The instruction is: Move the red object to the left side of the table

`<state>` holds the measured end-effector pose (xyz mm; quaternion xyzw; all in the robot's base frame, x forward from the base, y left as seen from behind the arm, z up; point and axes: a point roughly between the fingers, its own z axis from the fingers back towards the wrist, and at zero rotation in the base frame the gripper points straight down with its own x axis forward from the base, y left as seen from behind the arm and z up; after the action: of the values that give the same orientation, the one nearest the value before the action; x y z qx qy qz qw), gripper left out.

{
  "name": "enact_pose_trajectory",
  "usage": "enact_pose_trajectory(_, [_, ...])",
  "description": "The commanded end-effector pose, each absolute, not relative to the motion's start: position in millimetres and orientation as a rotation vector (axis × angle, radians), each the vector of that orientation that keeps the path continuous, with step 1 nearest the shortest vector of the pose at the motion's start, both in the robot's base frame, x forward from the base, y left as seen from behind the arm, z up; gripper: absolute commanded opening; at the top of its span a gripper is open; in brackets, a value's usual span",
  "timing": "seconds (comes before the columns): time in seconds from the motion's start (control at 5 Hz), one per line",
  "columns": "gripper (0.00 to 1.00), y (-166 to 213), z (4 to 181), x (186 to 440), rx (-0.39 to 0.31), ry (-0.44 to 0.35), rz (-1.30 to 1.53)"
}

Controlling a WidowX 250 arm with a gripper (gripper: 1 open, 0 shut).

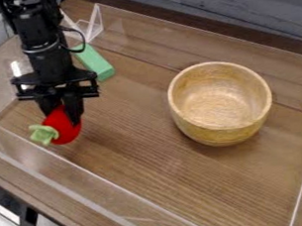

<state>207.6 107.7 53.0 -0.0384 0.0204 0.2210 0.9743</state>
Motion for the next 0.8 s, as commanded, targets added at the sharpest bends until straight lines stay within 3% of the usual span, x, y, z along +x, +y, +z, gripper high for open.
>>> enact_pose_trajectory(0.0, [0.00,123,62.1,219,-0.073,-0.009,0.440])
enact_pose_trajectory(0.6, [0.00,138,65.4,213,-0.091,0.005,0.423])
